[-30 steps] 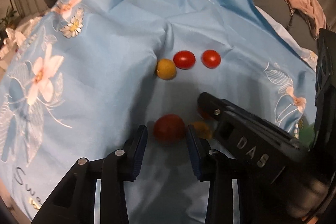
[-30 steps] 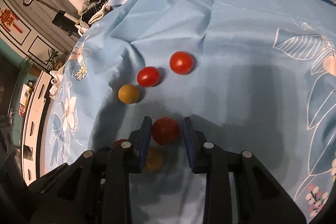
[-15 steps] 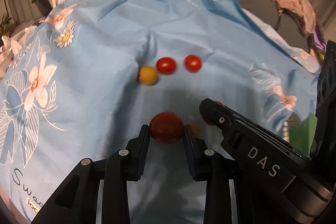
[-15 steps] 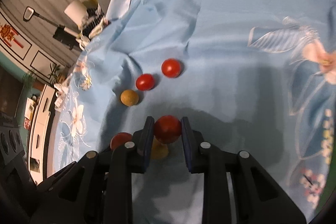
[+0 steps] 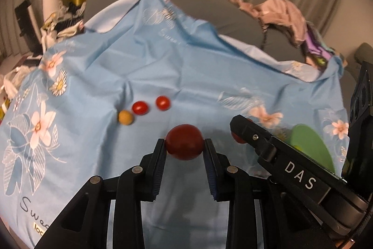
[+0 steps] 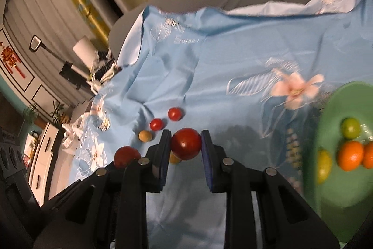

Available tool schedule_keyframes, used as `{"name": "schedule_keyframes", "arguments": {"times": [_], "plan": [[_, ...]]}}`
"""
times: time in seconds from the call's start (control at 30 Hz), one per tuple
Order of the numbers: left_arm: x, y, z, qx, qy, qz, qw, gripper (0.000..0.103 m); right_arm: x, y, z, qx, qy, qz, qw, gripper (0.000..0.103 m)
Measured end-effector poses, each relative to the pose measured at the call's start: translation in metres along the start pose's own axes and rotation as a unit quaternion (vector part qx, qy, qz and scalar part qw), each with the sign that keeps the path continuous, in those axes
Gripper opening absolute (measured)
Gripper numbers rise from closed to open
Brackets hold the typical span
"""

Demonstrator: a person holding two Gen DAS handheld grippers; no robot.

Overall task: Organize fruits
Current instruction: 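Carry both held red tomatoes over the green bowl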

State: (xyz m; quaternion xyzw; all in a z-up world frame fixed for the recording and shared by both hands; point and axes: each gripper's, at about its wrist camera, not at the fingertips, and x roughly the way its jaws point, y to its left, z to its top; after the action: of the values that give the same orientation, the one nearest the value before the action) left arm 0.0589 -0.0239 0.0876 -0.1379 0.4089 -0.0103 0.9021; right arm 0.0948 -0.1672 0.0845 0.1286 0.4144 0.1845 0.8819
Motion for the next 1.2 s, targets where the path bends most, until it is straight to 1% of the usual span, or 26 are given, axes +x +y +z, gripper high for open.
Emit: {"name": "schedule_keyframes", "arguments": {"times": [0.23, 0.4, 0.53, 0.6, 0.7, 0.9, 1.1, 1.2], "plan": [[-0.017, -0.025, 0.002, 0.030, -0.027, -0.026, 0.9989, 0.032, -0.042, -0.013, 0.004, 0.011, -0.049, -0.024, 0.998, 0.026], [-0.023, -0.045, 0.002, 0.050, -0.037, -0.045, 0.9970, 0.032, -0.068, -0.026, 0.005, 0.019, -0.078, -0.035, 0.996, 0.026], [-0.020, -0.061, 0.000, 0.060, -0.031, -0.064, 0.9957, 0.032, -0.087, -0.042, 0.005, 0.034, -0.101, -0.053, 0.993, 0.026], [-0.019, -0.072, -0.001, 0.069, -0.031, -0.073, 0.9945, 0.032, -0.094, -0.051, 0.005, 0.041, -0.108, -0.061, 0.991, 0.026], [-0.016, -0.087, -0.004, 0.082, -0.023, -0.089, 0.9924, 0.032, -0.104, -0.066, 0.004, 0.056, -0.115, -0.084, 0.988, 0.026], [-0.012, -0.118, -0.014, 0.117, -0.015, -0.114, 0.9864, 0.032, -0.122, -0.091, 0.001, 0.087, -0.129, -0.119, 0.981, 0.027], [-0.003, -0.145, -0.026, 0.147, 0.005, -0.139, 0.9794, 0.032, -0.135, -0.112, -0.006, 0.111, -0.132, -0.149, 0.974, 0.027], [0.004, -0.155, -0.033, 0.157, 0.019, -0.146, 0.9764, 0.032, -0.135, -0.121, -0.006, 0.119, -0.124, -0.162, 0.972, 0.027]]}}
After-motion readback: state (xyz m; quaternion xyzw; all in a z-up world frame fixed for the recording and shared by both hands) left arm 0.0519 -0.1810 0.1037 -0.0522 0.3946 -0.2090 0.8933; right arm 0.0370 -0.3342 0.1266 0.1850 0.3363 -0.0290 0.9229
